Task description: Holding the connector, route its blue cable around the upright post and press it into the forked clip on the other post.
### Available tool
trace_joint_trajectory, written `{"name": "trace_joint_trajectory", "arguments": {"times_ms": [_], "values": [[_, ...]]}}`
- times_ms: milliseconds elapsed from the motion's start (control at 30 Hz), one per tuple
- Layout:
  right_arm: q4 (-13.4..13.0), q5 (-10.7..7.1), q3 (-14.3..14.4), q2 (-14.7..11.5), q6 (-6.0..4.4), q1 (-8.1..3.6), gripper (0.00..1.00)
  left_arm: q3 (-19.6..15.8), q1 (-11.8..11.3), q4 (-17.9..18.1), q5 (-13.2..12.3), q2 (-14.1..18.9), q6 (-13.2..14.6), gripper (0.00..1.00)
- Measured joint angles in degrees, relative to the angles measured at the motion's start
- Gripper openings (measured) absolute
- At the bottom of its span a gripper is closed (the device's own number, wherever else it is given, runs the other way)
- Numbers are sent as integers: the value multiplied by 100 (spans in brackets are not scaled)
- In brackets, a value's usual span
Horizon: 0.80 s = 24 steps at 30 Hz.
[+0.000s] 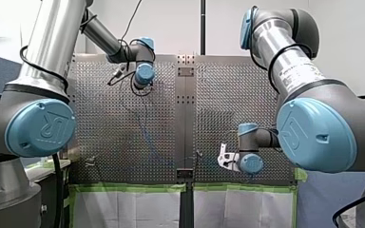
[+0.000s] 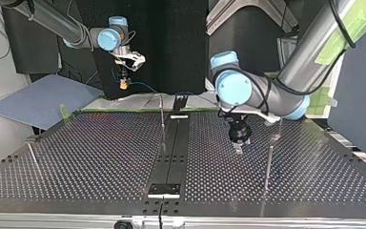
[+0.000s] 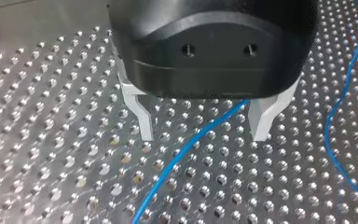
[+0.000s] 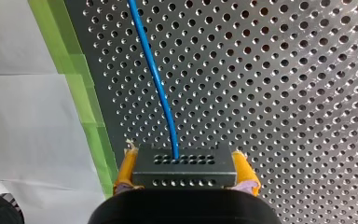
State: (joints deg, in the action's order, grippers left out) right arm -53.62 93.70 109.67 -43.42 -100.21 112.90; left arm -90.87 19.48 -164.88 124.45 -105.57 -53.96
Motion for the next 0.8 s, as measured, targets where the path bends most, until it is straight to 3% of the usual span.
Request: {"name": "trace_joint_trajectory", "arguments": {"times_ms": [267, 600, 800], "values": [[0, 0, -1, 8, 0, 0, 0, 37, -44, -155, -101, -8, -76, 98], [6, 0, 1, 12, 9, 0, 0, 38, -101, -498, -546, -10, -529, 98], [21, 0, 5, 12, 12, 0, 0, 74, -246, -501, -613, -11, -688, 98]]}}
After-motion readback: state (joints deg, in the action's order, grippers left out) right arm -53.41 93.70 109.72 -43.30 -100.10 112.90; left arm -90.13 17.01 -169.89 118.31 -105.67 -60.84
